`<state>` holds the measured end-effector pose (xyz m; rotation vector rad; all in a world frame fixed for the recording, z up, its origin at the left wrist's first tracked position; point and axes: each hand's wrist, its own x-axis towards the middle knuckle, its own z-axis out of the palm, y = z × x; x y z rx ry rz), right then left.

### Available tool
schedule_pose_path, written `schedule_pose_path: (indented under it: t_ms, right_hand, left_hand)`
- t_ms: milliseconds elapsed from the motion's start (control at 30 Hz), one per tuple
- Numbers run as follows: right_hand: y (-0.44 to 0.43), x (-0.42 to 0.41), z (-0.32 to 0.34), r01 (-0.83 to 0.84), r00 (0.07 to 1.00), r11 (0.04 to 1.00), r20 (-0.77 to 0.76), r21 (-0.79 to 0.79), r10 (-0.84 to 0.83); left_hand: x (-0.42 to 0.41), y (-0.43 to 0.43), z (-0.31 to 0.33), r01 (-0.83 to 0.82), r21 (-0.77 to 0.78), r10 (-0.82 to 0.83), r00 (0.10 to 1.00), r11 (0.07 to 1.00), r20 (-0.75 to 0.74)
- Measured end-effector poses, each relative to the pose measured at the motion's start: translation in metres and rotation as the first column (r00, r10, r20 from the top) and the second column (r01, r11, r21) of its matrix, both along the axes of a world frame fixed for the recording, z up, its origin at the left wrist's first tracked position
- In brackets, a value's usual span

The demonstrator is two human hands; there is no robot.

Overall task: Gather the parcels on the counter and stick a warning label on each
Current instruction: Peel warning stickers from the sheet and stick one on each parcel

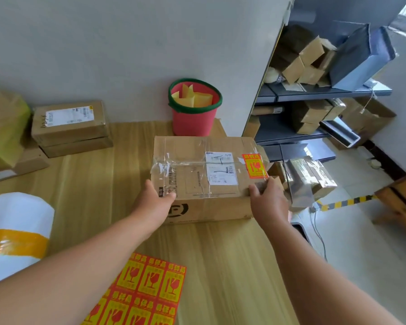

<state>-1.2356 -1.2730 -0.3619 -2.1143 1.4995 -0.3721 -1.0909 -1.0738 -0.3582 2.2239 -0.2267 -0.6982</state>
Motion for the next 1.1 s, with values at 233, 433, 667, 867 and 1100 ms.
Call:
schedule_pose_path:
  t_ms: [233, 433, 667, 867, 1100]
  right_hand:
    - [-0.022, 0.060, 0.001, -0.124, 0.990, 0.992, 0.075, 0.015, 0.123]
    - [-0.036, 0.082, -0.006, -0.131, 0.990, 0.991, 0.045, 0.020, 0.130]
    - [0.006, 0.093, 0.015, -0.259, 0.963, 0.951, -0.118, -0.172, 0.241]
    - [0.118, 0.112, 0.023, -0.604, 0.796, 0.771, -0.108, -0.203, 0.595]
    - [0.238, 0.113, 0.021, -0.764, 0.645, 0.642, -0.047, -0.070, 0.763]
  left_hand:
    - [0.045, -0.010, 0.003, -0.096, -0.038, 0.097, 0.995, 0.995, 0.034]
    - [0.067, -0.016, -0.001, -0.036, 0.070, 0.032, 0.998, 0.997, 0.047]
    - [0.072, 0.007, 0.010, 0.024, 0.329, -0.106, 0.966, 0.944, 0.235]
    - [0.069, 0.074, 0.026, 0.093, 0.444, -0.328, 0.808, 0.891, 0.489]
    - [0.072, 0.197, 0.041, 0.018, 0.508, -0.311, 0.809, 0.861, 0.499]
